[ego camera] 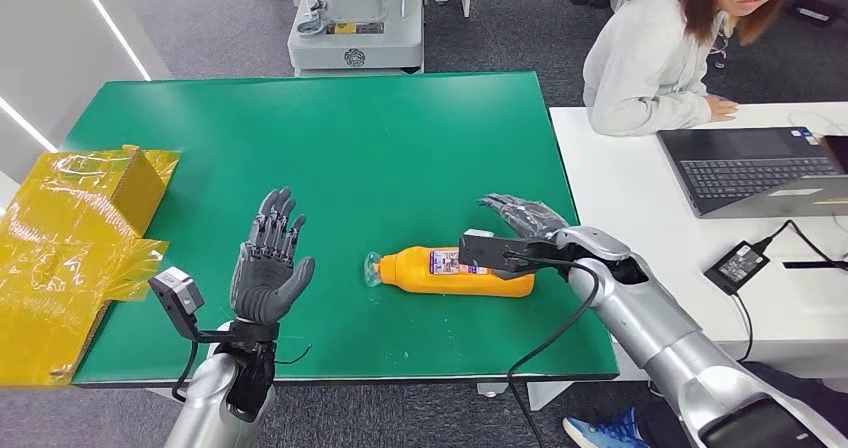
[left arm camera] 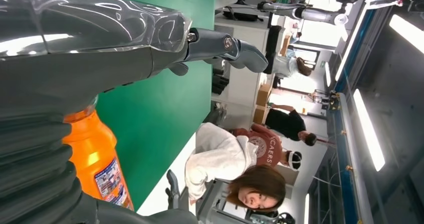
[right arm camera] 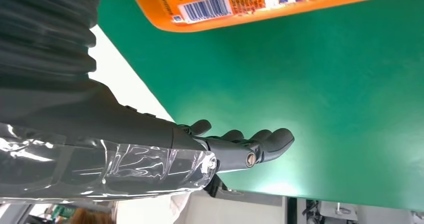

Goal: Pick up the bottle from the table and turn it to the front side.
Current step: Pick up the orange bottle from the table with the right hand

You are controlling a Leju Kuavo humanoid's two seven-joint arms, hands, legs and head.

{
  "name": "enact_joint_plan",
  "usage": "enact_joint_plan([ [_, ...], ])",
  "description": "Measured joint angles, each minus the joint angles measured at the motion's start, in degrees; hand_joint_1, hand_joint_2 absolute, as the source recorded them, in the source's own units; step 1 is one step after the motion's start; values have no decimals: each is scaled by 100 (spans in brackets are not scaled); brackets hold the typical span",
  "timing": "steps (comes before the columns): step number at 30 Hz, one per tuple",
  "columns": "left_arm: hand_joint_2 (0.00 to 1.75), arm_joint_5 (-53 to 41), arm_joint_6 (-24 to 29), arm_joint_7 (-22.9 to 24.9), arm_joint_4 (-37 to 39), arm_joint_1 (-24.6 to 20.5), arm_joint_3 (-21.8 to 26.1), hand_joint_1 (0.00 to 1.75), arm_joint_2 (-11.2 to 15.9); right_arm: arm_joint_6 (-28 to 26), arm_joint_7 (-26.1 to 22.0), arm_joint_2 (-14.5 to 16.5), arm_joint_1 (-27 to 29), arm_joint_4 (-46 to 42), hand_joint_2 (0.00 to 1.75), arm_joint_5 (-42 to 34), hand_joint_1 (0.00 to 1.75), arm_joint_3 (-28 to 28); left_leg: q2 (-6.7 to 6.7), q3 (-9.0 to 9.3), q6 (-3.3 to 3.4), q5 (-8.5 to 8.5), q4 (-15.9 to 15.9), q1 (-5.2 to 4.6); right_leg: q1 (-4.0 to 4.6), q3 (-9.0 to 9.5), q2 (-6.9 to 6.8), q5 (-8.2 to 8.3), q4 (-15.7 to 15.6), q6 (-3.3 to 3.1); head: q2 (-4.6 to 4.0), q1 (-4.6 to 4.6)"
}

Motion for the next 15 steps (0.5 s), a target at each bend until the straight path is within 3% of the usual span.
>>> enact_joint_plan([
  [9, 175, 20, -61, 101, -42, 49, 0, 0, -4, 13, -60, -170, 47, -191, 175, -220, 0, 200, -1, 1, 0, 1, 0, 1, 1, 0, -1, 0, 2, 0, 0, 2],
  [15, 175, -71, -79, 112, -61, 116, 0, 0, -2, -549, -539, -132, 280, -218, 175, -660, 0, 282, -2, 0, -1, 1, -1, 1, 1, 1, -2, 0, 3, 0, 0, 1],
])
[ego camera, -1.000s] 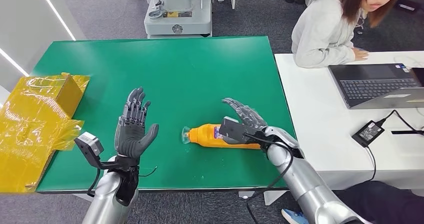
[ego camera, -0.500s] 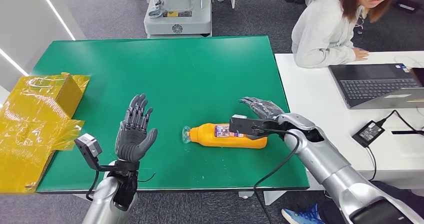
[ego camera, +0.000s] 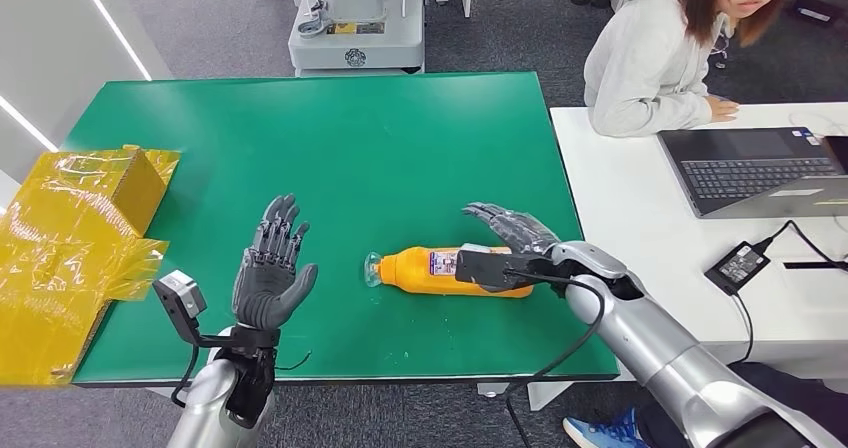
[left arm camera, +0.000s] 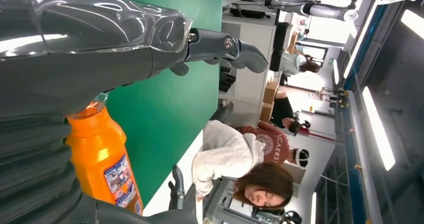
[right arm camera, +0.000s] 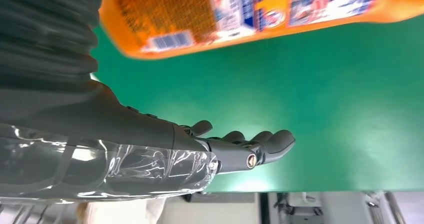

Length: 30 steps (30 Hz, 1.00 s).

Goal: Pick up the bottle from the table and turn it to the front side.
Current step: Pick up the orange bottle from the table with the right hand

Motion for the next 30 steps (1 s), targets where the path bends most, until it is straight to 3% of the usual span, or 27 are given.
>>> enact_joint_plan([
  [12, 175, 144, -219, -52, 0, 25, 0, 0, 21, 325, -337, 308, -35, 924, 175, -288, 0, 22, -1, 1, 0, 1, 0, 0, 0, 2, -2, 0, 0, 0, 0, 0],
  [21, 175, 485, -396, 50, 44, 13, 1, 0, 37, 416, 61, 456, -481, 1601, 175, 294, 0, 437, 0, 6, 0, 1, 1, 0, 0, 7, -3, 0, -1, 0, 0, -1],
  [22, 175, 511, -411, 53, 58, 10, 2, 0, 38, 409, 83, 466, -508, 1642, 175, 330, 27, 486, 0, 6, 0, 1, 1, 0, 0, 8, -3, 0, -1, 0, 0, -1],
  [25, 175, 553, -433, 54, 98, 9, 2, 0, 43, 385, 116, 487, -555, 1730, 175, 373, 158, 582, 0, 8, 0, 1, 2, 0, 0, 10, -2, 0, -1, 0, 0, -1],
  [26, 175, 572, -437, 55, 109, 9, 2, 0, 43, 365, 126, 492, -562, 1751, 175, 385, 175, 608, 0, 9, 0, 0, 2, 0, 0, 10, -2, 0, -1, 0, 0, -1],
  [30, 175, 726, -504, 114, 135, 9, 2, 0, 46, 236, 180, 497, -563, 1782, 175, 450, 175, 682, 0, 11, 0, 0, 2, 0, 0, 11, -2, 0, -2, 0, 0, -1],
])
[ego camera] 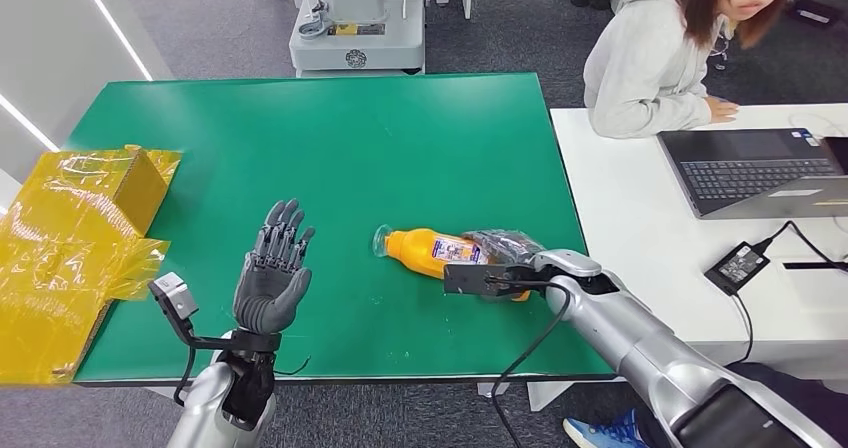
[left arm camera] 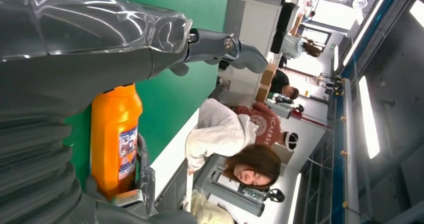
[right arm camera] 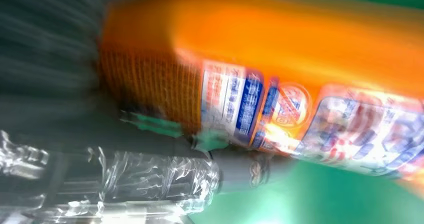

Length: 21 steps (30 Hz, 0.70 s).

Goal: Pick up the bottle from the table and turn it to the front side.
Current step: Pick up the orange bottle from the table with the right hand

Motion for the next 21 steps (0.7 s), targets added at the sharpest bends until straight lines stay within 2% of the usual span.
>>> enact_joint_plan([
  [8, 175, 226, -145, 61, 93, 0, 0, 0, 4, -46, 58, -11, 19, 4, 175, 80, 175, 25, 2, 8, 0, 0, 1, 0, 0, 6, 2, 0, -1, 0, 0, 0],
  [14, 175, 235, -172, 62, 118, 11, 0, 0, -5, -317, -27, -92, 200, -141, 175, 51, 175, -34, 1, 12, 1, -1, 2, 0, 0, 12, 0, -1, -2, 1, 0, 0],
  [16, 175, 204, -172, 59, 123, 15, 0, 0, -10, -439, -174, -111, 314, -240, 175, -99, 175, -135, 1, 13, 1, -1, 2, 0, 0, 15, 0, -1, -3, 1, 0, 1],
  [21, 175, 100, -109, -39, 159, 63, 5, 0, -16, -824, -972, -108, 939, -710, 175, -987, 175, -754, -2, 10, 2, -2, 1, 0, 0, 17, -2, -1, -3, 2, 0, 1],
])
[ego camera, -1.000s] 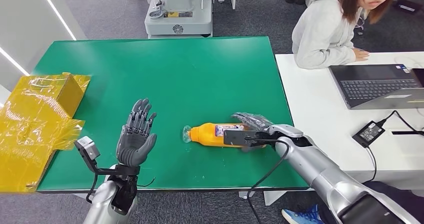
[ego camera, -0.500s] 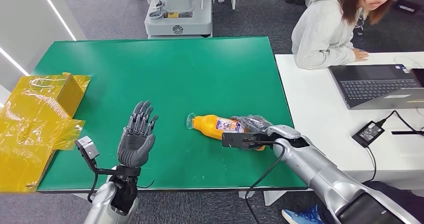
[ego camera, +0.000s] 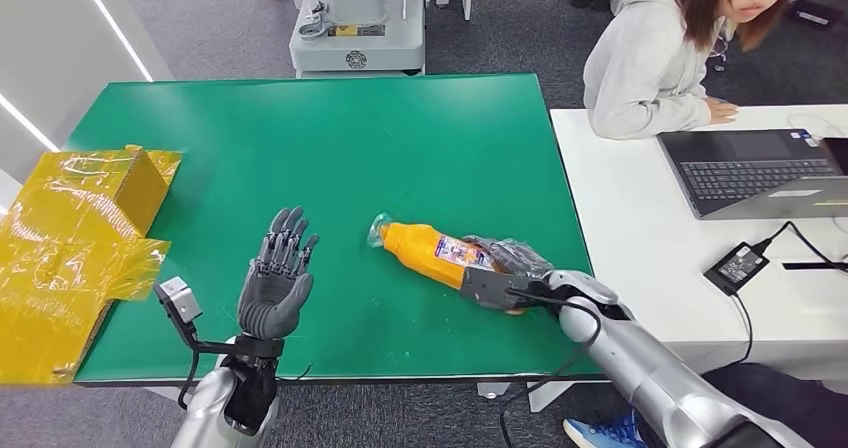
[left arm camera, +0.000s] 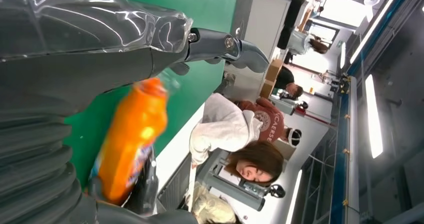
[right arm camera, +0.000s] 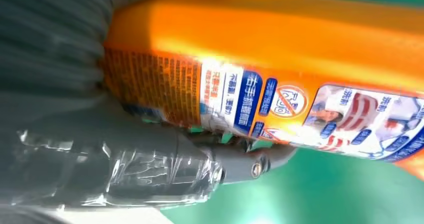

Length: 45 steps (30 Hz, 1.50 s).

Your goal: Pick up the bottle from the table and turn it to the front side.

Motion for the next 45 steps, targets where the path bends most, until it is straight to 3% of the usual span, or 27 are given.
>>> enact_joint_plan([
  [4, 175, -56, 181, -38, 22, 50, 39, 0, -5, -513, -347, 119, 777, -682, 175, -438, 175, -657, -8, -6, 0, -1, -2, 0, 1, -5, -7, -3, 1, 2, 0, 0],
  [10, 175, -101, 328, -28, 22, 121, 88, 0, 10, -1132, -445, 335, 1653, -1873, 175, -463, 175, -1459, -14, -15, -3, -2, -5, 1, 2, -14, -15, -9, 2, 1, 0, -1],
  [17, 175, -99, 162, 46, 120, 55, 89, 0, 43, -1578, -852, 559, 2113, -2934, 175, -524, 175, -2177, -9, -18, -2, -2, -4, 0, 0, -18, -10, -7, 1, 1, 0, -1],
  [24, 175, -167, -31, 213, 478, -513, -57, 0, -24, -1352, -1090, 851, 1818, -3019, 175, -613, 175, -2293, -7, -17, -1, 5, -2, 0, 0, -18, -9, 1, 6, -1, 0, -1],
  [32, 175, -200, -3, 324, 576, -1099, -359, 0, -127, -1255, -923, 1295, 1035, -2832, 175, -400, 175, -1922, -1, -18, -3, 7, -2, 0, 1, -23, -1, 2, 11, -2, 0, -2],
  [38, 175, -32, 403, 328, 190, -1435, -442, 0, 28, -974, -770, 1628, 399, -2403, 175, -440, 175, -1603, -2, -19, -3, 7, -3, 1, 2, -24, -2, 1, 14, -2, 0, -2],
  [45, 175, 207, 367, 333, 26, -1670, -429, 0, 238, -852, -671, 1827, -81, -1762, 175, -324, 175, -1332, -4, -20, -5, 9, -3, 1, 2, -23, -4, 1, 13, -2, 0, 0],
])
